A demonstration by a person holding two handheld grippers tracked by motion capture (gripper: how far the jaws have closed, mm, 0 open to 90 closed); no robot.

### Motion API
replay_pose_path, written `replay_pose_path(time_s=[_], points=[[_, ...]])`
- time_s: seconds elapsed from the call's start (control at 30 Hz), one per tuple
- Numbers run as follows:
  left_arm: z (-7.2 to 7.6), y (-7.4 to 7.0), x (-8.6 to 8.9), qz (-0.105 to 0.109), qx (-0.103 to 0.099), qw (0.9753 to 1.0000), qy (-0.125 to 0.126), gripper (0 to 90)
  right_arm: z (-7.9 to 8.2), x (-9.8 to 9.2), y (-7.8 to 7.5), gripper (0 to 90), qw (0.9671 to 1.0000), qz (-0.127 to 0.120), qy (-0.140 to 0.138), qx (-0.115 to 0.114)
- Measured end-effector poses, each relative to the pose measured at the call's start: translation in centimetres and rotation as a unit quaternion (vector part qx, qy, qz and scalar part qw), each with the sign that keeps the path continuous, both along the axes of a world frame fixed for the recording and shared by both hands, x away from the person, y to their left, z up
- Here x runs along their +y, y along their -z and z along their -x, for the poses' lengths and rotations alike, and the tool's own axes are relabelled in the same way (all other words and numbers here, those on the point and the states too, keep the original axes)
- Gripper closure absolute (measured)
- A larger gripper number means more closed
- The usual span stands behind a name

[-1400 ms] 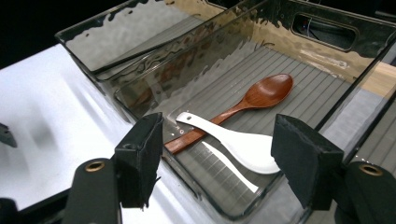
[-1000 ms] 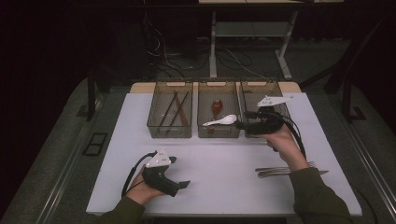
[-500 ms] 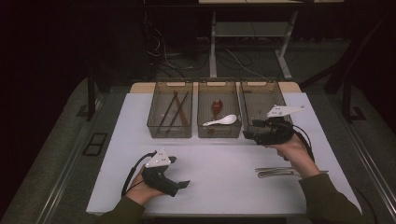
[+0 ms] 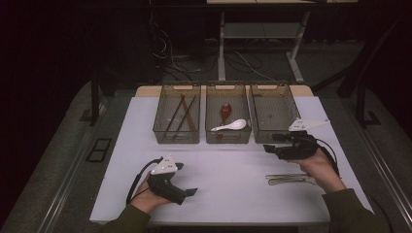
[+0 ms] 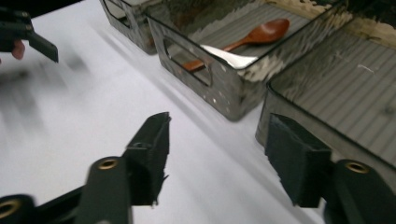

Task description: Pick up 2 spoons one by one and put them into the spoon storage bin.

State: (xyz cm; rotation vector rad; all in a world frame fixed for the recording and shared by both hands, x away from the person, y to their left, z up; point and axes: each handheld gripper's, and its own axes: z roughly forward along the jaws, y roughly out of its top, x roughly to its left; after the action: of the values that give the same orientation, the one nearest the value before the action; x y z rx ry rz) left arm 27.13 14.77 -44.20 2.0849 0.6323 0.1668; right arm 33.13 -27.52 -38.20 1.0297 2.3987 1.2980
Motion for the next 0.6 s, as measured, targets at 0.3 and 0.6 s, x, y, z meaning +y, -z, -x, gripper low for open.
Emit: replay_pose_path(time_s=[0.3, 0.6], points=[[0.0, 0.0, 0.0, 0.001, 0.0, 1.0, 0.0, 0.0, 1.8, -1.9, 0.6, 66.1, 0.9995, 0.027, -0.001, 0.018], [0.0, 0.0, -0.1, 0.001, 0.0, 1.0, 0.0, 0.0, 3.1, -4.3, 1.4, 84.8, 0.9983, 0.046, 0.011, 0.032]])
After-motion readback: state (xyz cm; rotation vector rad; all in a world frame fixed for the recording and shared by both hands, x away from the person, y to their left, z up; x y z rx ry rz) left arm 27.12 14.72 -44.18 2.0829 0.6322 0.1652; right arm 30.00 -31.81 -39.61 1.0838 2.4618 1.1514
